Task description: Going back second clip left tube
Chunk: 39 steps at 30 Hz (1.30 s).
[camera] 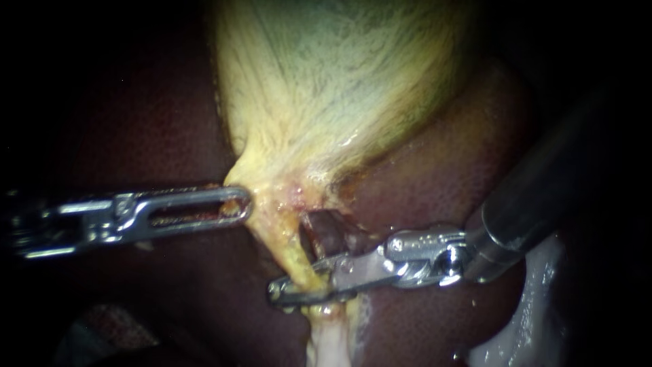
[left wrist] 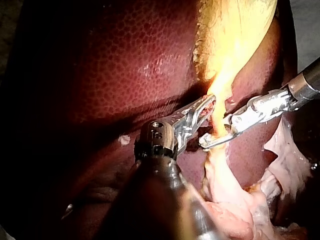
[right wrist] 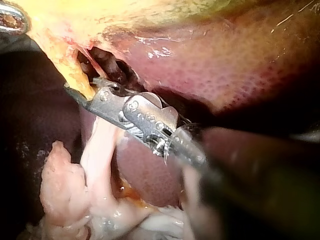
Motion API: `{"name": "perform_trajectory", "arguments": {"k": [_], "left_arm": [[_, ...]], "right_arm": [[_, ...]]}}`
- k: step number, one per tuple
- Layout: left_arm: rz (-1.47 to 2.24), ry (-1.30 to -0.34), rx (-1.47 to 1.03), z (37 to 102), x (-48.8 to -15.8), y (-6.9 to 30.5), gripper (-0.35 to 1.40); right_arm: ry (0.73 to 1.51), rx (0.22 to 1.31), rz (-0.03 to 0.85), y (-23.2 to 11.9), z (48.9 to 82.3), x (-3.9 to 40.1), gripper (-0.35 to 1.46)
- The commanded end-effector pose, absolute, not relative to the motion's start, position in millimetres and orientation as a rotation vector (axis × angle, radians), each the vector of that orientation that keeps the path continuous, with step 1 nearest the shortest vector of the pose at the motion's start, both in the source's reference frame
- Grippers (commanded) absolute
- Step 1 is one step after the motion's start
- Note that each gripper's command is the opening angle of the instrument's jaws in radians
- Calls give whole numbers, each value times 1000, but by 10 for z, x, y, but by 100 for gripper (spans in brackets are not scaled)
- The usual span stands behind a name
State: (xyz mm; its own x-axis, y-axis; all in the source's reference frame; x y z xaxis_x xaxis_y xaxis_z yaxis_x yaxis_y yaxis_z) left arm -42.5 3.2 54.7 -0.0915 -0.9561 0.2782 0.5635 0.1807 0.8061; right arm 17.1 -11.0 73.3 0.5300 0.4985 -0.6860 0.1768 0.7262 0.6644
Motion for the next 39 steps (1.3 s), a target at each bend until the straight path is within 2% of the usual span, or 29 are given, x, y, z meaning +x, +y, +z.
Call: {"name": "perform_trajectory", "arguments": {"k": [1, 6, 7, 11, 13, 16, 24, 31, 39], "left_arm": [[-1368, -990, 519, 547, -425, 32, -35], [-1367, -990, 519, 547, -425, 32, -35], [-1368, -990, 519, 547, -425, 32, -35], [-1368, -990, 519, 548, -425, 32, -35], [-1367, -990, 519, 548, -425, 32, -35], [-1367, -990, 519, 548, -425, 32, -35], [-1368, -990, 518, 548, -425, 32, -35], [-1366, -990, 521, 548, -425, 32, -35], [-1366, -991, 520, 549, -425, 31, -35]], "right_arm": [[1016, 767, 220, -110, 734, 171, -35], [1016, 767, 220, -111, 733, 171, -35], [1016, 767, 219, -111, 733, 172, -27], [1022, 767, 222, -112, 732, 176, 41], [1028, 767, 224, -112, 732, 178, 50], [1050, 772, 234, -112, 731, 179, 54], [1131, 704, 135, -113, 731, 184, 60], [1148, 674, 79, -111, 733, 174, 60], [1151, 664, 83, -97, 726, 143, 60]]}}
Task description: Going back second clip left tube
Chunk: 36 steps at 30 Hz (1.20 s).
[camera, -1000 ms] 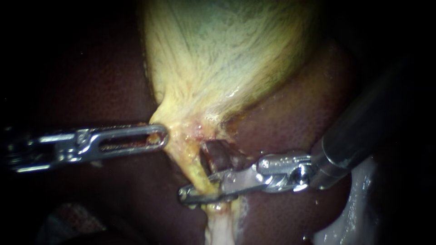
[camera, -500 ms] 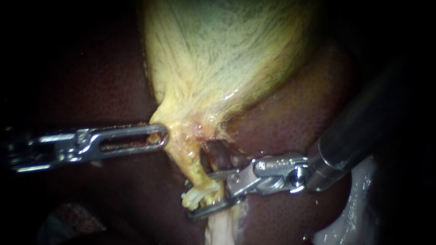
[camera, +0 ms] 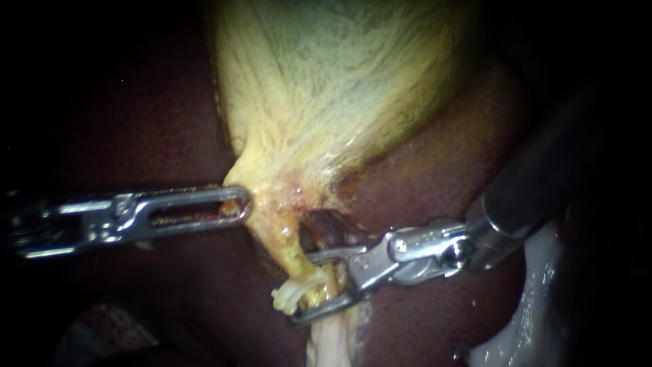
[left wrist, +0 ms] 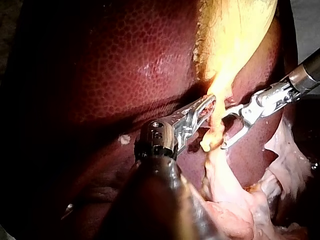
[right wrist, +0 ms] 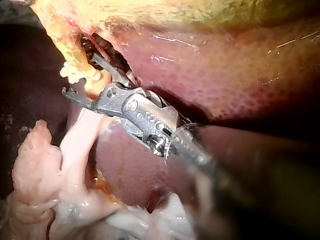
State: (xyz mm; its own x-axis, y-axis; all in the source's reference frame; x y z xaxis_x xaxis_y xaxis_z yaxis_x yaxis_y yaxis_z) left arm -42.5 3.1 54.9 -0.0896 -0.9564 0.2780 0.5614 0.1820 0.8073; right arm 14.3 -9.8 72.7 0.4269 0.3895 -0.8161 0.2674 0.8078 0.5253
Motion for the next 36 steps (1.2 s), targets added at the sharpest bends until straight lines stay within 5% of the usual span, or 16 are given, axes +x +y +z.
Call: {"name": "perform_trajectory", "arguments": {"k": [1, 36], "left_arm": [[-1365, -991, 520, 549, -425, 30, -35], [-1363, -992, 517, 564, -430, 31, -35]], "right_arm": [[1151, 664, 85, -96, 724, 140, 60], [1188, 441, -34, -22, 631, 25, 60]]}}
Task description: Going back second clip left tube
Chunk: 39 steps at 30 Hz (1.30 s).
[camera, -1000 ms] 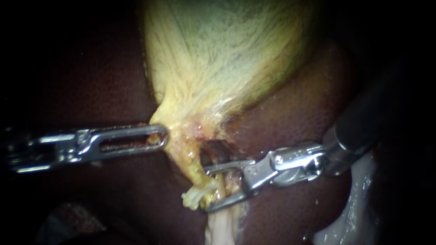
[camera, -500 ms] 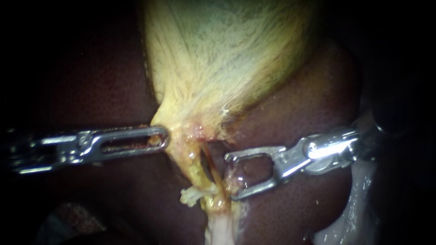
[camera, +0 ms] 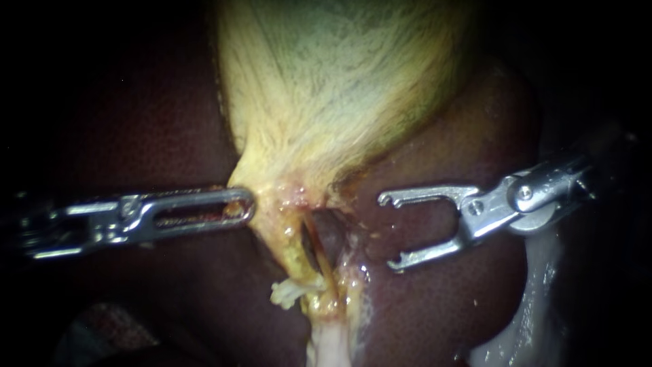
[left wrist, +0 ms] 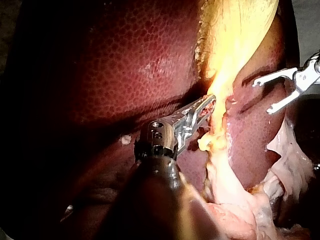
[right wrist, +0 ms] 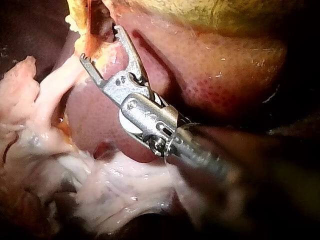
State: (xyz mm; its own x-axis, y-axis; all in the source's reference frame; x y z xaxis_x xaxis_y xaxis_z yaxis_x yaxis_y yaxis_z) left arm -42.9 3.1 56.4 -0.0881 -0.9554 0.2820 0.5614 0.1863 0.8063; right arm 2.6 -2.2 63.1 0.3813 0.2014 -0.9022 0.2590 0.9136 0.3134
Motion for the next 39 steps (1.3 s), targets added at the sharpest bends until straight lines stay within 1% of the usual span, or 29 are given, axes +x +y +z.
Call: {"name": "perform_trajectory", "arguments": {"k": [1, 5, 12, 18, 39], "left_arm": [[-1363, -992, 516, 566, -431, 31, -35], [-1359, -994, 520, 575, -442, 31, -35], [-1346, -985, 533, 590, -475, 30, -35], [-1341, -977, 534, 605, -491, 34, -35], [-1342, -974, 531, 613, -498, 37, -35]], "right_arm": [[1186, 439, -31, -22, 631, 24, 60], [1186, 440, -30, -22, 632, 22, 60], [1187, 442, -33, -25, 632, 23, 60], [1187, 442, -33, -27, 630, 23, 60], [1187, 442, -33, -28, 628, 23, 60]]}}
